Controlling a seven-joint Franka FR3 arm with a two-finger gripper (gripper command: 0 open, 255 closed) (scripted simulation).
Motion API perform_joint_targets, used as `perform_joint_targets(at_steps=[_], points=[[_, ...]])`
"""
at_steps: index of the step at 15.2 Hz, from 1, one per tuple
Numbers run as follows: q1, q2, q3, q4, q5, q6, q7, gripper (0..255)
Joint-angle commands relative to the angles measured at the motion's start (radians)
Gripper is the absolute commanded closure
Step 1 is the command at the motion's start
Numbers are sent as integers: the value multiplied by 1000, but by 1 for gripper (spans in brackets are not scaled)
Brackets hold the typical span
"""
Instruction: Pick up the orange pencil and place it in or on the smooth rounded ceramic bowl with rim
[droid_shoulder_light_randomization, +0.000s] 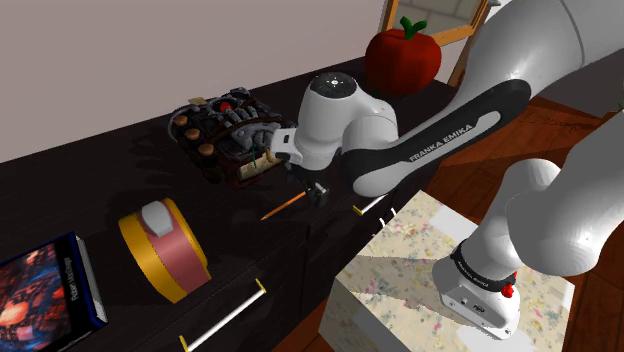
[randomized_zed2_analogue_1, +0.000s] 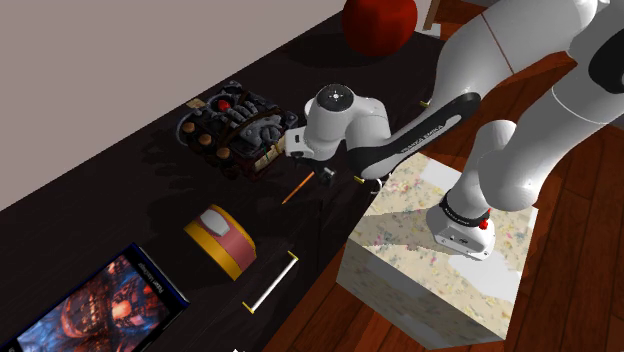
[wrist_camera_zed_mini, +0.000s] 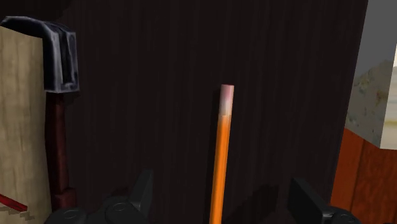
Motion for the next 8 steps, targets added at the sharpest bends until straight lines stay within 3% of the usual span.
perform_joint_targets(at_steps=[1, 7, 8], points=[[-2, 7, 0, -3, -5, 10, 4, 0], [-2, 7, 0, -3, -5, 10, 4, 0], [-2, 7, 0, -3, -5, 10, 4, 255]])
